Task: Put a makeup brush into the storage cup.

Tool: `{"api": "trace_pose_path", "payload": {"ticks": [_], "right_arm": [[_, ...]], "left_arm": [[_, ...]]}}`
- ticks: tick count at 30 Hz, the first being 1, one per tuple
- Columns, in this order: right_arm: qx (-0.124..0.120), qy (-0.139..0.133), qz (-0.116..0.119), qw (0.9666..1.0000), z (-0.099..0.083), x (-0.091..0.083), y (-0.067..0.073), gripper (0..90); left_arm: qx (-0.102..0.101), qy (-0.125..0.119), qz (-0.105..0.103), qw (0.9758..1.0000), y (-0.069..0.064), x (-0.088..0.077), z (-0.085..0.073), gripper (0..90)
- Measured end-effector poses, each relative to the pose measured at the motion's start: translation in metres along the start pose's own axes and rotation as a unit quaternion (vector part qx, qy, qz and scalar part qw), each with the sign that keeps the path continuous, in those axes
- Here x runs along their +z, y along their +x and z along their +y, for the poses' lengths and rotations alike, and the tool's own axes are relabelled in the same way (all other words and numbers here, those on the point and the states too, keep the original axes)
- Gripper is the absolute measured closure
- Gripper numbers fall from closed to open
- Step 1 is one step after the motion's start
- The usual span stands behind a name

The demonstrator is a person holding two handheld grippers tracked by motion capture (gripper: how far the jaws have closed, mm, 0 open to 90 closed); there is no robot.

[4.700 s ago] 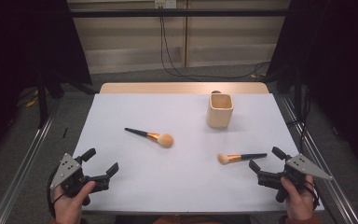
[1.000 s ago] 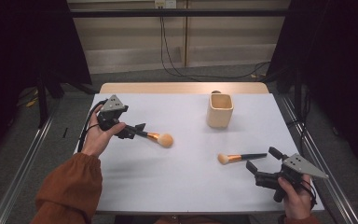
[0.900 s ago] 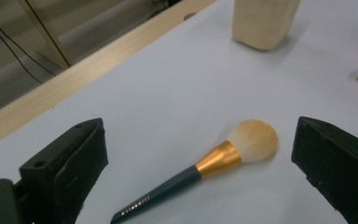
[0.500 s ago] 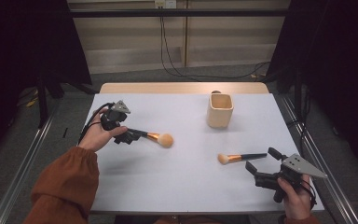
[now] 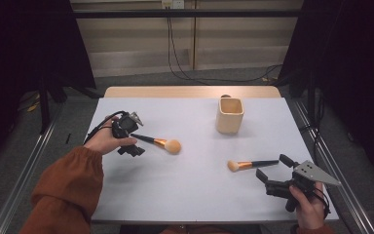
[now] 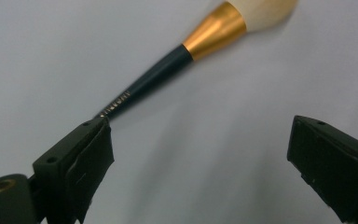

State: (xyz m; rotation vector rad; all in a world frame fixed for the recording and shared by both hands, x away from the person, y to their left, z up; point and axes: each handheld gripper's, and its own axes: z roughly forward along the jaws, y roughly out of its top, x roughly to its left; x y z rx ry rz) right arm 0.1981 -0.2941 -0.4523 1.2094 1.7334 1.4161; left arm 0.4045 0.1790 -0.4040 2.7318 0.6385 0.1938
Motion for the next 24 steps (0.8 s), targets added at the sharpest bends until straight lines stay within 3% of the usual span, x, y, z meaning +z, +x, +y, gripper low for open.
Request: {"api": "trace_pose_path", "payload": {"ticks": [4, 12, 13, 15, 17, 20, 24], "right_arm": [[0.0, 0.0, 0.001, 1.0, 0.0, 0.0, 0.0, 0.0], [-0.002, 0.002, 0.002, 1.0, 0.0, 0.0, 0.0, 0.0], [-0.002, 0.002, 0.003, 1.0, 0.0, 0.0, 0.0, 0.0], [-0.002, 0.003, 0.004, 1.0, -0.001, 0.0, 0.0, 0.0], [-0.002, 0.002, 0.004, 1.0, -0.001, 0.0, 0.0, 0.0], [-0.002, 0.001, 0.004, 1.0, -0.001, 0.0, 0.0, 0.0], [-0.002, 0.003, 0.005, 1.0, -0.001, 0.0, 0.0, 0.0]], "left_arm": [[0.019, 0.023, -0.011, 0.9995, 0.0, 0.004, 0.005, 4.9], [0.059, 0.035, -0.026, 0.9973, 0.003, 0.013, 0.019, 4.9], [0.059, 0.034, -0.024, 0.9974, 0.003, 0.014, 0.02, 5.2], [0.041, 0.024, -0.03, 0.9984, 0.004, 0.018, 0.023, 4.1], [0.06, 0.035, -0.033, 0.9971, 0.007, 0.022, 0.026, 5.0], [0.053, 0.025, -0.034, 0.9977, 0.008, 0.027, 0.028, 4.7], [0.068, 0.037, -0.042, 0.9961, 0.013, 0.034, 0.031, 9.4]]}}
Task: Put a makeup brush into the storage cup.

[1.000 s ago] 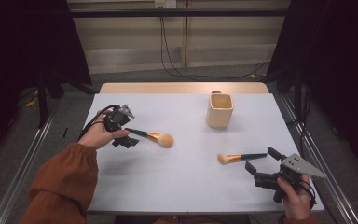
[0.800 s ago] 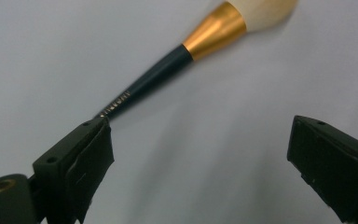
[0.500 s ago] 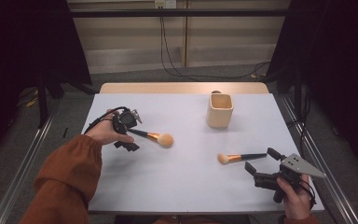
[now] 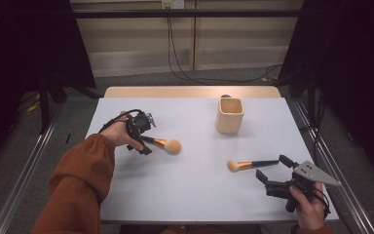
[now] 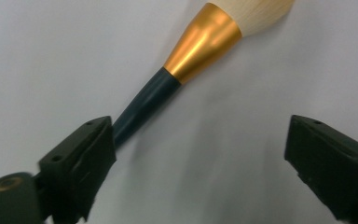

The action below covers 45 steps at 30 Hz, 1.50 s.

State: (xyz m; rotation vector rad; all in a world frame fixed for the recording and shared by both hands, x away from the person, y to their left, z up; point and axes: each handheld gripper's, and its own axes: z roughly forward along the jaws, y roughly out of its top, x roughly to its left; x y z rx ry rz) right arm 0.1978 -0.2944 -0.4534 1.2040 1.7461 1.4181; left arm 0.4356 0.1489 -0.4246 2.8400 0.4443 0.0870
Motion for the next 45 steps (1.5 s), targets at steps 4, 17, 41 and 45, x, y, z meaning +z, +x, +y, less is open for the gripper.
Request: {"api": "trace_pose_path", "payload": {"ticks": [4, 17, 41, 45], "right_arm": [[0.0, 0.001, -0.001, 1.0, 0.0, 0.0, 0.0, 0.0], [0.004, 0.006, 0.001, 1.0, -0.001, 0.001, -0.001, 0.0], [0.005, 0.013, 0.004, 0.9999, -0.003, 0.002, -0.001, 0.0], [0.006, 0.014, 0.005, 0.9999, -0.003, 0.001, -0.001, 0.0]], "left_arm": [[0.007, -0.006, -0.005, 1.0, 0.005, 0.003, 0.002, 8.8], [0.03, 0.016, -0.013, 0.9993, 0.011, 0.019, 0.016, 15.4], [0.008, 0.054, -0.041, 0.9977, 0.022, 0.035, 0.026, 41.7], [0.0, 0.07, -0.039, 0.9968, 0.023, 0.035, 0.029, 46.8]]}}
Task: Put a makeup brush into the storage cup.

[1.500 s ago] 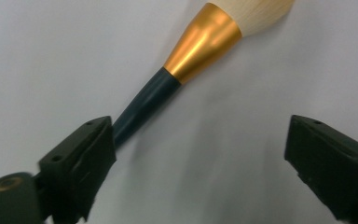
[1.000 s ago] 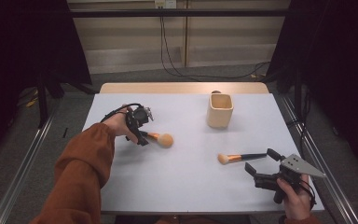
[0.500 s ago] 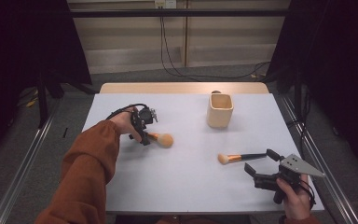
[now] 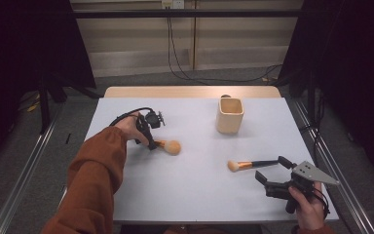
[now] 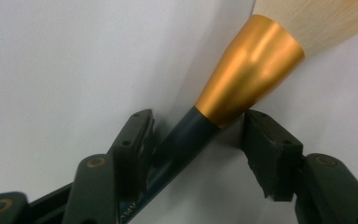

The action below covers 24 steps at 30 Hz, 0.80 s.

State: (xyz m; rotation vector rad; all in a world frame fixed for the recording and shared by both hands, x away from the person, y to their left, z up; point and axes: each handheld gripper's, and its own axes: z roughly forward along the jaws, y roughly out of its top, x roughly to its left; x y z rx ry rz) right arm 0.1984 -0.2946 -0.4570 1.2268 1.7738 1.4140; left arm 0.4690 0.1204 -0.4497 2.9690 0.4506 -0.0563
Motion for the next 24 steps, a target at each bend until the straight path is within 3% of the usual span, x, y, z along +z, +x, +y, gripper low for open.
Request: {"api": "trace_pose_path", "payload": {"ticks": [3, 9, 11, 16, 21, 24], "right_arm": [[-0.001, 0.001, 0.0, 1.0, -0.0002, 0.0, -0.0004, 0.0], [-0.001, 0.001, -0.001, 1.0, -0.0005, -0.0003, -0.0006, 0.0], [0.0, 0.002, -0.002, 1.0, -0.0006, -0.0006, -0.0005, 0.0], [0.0, 0.004, -0.002, 1.0, -0.001, -0.0011, -0.0004, 0.0], [0.001, 0.005, -0.002, 1.0, -0.0011, -0.001, -0.0006, 0.0], [0.0, 0.012, -0.002, 0.9999, -0.0018, -0.0001, -0.0007, 0.0]], "left_arm": [[-0.003, 0.005, 0.006, 1.0, -0.0009, 0.0, 0.0009, 54.1], [0.008, 0.026, -0.005, 0.9996, -0.0005, -0.0013, 0.0037, 61.1], [0.003, 0.023, -0.002, 0.9997, -0.0013, -0.0001, 0.0043, 63.8], [0.016, 0.041, -0.007, 0.999, -0.0019, -0.0012, 0.007, 68.6], [0.005, 0.037, 0.002, 0.9993, -0.0026, -0.0005, 0.0063, 70.1], [-0.013, 0.031, 0.0, 0.9994, -0.0015, -0.0005, 0.0049, 73.7]]}}
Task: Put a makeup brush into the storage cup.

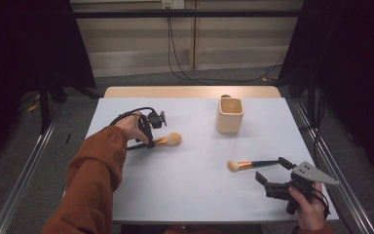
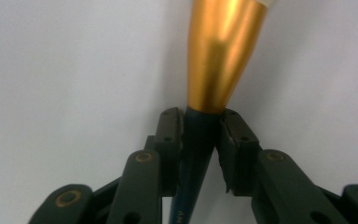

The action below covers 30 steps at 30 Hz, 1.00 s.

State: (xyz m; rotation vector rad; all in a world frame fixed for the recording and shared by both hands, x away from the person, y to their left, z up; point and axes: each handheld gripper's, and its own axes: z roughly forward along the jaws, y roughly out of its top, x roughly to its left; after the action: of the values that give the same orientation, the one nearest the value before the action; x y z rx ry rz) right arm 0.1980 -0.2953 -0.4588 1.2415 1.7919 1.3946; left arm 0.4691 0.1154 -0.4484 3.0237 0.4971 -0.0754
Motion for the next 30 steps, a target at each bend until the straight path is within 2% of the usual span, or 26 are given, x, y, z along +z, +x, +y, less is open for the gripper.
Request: {"api": "trace_pose_path", "payload": {"ticks": [4, 5, 7, 9, 11, 18, 19, 24, 27, 28, 29, 30], "right_arm": [[-0.001, 0.002, 0.001, 1.0, 0.0, 0.0, 0.0, 0.0], [0.0, 0.002, 0.001, 1.0, 0.0, 0.0, 0.0, 0.0], [0.001, 0.004, 0.001, 1.0, 0.0, 0.001, 0.0, 0.0], [0.0, 0.004, 0.001, 1.0, -0.001, 0.001, 0.0, 0.0], [-0.001, 0.005, 0.001, 1.0, -0.001, 0.001, 0.0, 0.0], [0.0, 0.003, 0.0, 1.0, 0.0, 0.0, 0.001, 0.0], [-0.001, 0.001, 0.0, 1.0, 0.0, 0.0, 0.0, 0.0], [-0.001, 0.001, -0.001, 1.0, 0.0, 0.0, 0.0, 0.0], [-0.002, 0.001, 0.001, 1.0, 0.0, 0.0, 0.001, 0.0], [-0.002, 0.0, 0.001, 1.0, 0.0, 0.0, 0.001, 0.0], [-0.001, 0.0, 0.002, 1.0, 0.0, 0.0, 0.001, 0.0], [-0.001, 0.0, 0.002, 1.0, 0.0, 0.0, 0.001, 0.0]], "left_arm": [[-0.004, 0.006, -0.008, 0.9999, 0.002, -0.002, 0.0, 74.5], [-0.015, 0.001, -0.01, 0.9998, 0.002, -0.001, -0.001, 74.5], [-0.017, 0.007, -0.014, 0.9997, 0.004, -0.002, 0.0, 74.6], [-0.036, -0.002, -0.023, 0.9991, 0.005, -0.003, -0.002, 74.6], [-0.036, -0.002, -0.022, 0.9991, 0.005, -0.003, -0.003, 74.6], [-0.061, -0.002, -0.027, 0.9978, 0.005, -0.004, -0.006, 74.7], [-0.068, -0.008, -0.037, 0.9969, 0.004, -0.004, -0.008, 74.7], [-0.086, -0.022, -0.044, 0.995, 0.005, -0.004, -0.013, 74.7], [-0.101, -0.045, -0.054, 0.9924, 0.004, -0.005, -0.019, 74.8], [-0.101, -0.045, -0.054, 0.9924, 0.004, -0.005, -0.019, 74.7], [-0.106, -0.056, -0.045, 0.9918, 0.003, -0.007, -0.022, 74.7], [-0.105, -0.057, -0.047, 0.9917, 0.003, -0.008, -0.023, 74.7]]}}
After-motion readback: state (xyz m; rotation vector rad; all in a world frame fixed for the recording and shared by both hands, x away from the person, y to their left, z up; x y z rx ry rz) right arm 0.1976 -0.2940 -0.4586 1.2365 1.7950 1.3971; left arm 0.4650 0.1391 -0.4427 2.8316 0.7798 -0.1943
